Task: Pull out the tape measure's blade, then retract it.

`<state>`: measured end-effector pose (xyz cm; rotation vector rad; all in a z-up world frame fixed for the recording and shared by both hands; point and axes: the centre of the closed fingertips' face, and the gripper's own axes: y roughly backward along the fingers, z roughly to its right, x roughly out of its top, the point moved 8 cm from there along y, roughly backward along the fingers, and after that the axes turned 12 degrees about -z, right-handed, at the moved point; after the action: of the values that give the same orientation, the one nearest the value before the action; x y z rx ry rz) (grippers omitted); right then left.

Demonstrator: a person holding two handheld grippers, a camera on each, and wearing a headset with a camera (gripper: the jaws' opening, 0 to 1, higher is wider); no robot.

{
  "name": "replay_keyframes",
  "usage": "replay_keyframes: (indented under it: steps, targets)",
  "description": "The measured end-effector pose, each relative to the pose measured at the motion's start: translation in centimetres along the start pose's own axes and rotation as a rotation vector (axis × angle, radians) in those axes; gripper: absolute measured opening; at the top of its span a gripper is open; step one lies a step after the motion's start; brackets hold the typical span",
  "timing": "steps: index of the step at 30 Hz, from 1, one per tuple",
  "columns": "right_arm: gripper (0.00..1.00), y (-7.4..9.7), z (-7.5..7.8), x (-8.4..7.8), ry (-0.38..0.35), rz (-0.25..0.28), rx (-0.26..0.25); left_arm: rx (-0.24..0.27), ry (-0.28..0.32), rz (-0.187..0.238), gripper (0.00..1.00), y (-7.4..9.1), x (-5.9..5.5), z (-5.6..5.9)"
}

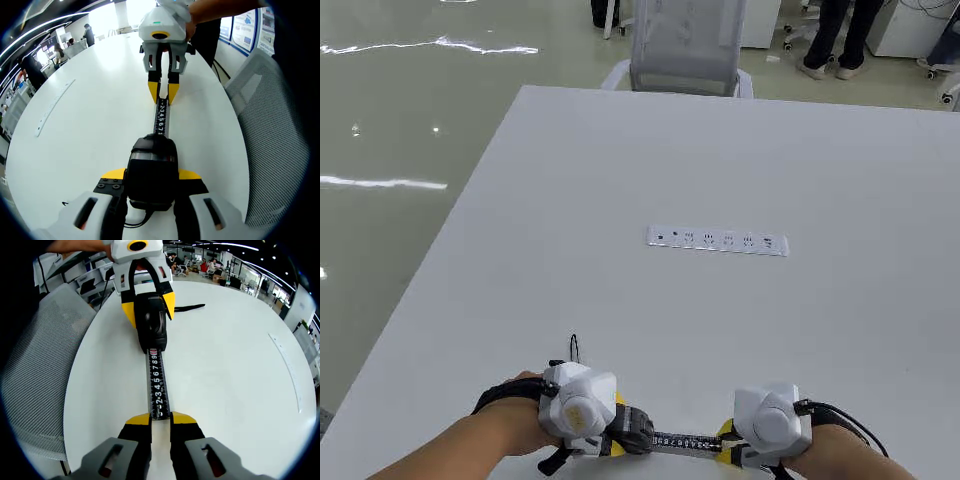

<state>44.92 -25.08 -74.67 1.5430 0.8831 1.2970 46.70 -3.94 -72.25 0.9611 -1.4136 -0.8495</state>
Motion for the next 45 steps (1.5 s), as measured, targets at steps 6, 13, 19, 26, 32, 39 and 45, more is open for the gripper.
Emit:
replay_keyframes:
  steps: [6,13,19,26,32,39,45]
  targets:
    - [0.11,0.2,0.1,-0.6,-0.001,-0.012,-0.004,0.000,0.000,-0.001,0.31,0.0,0.0,0.0]
    - [0.11,0.4,0.2,-1.1,-0.010,-0.011,-0.004,0.000,0.000,-0.001,0.31,0.0,0.0,-0.1]
    - [0.11,0.4,0.3,-1.5,-0.013,-0.012,-0.005,-0.001,0.001,0.000,0.31,0.0,-0.1,-0.1]
    - [0.11,0.6,0.3,-1.9,-0.015,-0.012,-0.007,-0.002,0.001,0.001,0.31,0.0,0.0,-0.1]
    - [0.11,0.6,0.3,-2.1,-0.018,-0.014,-0.008,-0.002,0.001,0.001,0.31,-0.1,0.0,-0.1]
    - [0.11,0.8,0.3,-2.4,-0.019,-0.017,-0.009,-0.002,0.002,0.001,0.31,-0.1,0.0,0.0]
    - [0.11,0.9,0.3,-2.8,-0.025,-0.018,-0.011,-0.001,0.002,0.000,0.31,-0.1,0.0,0.0]
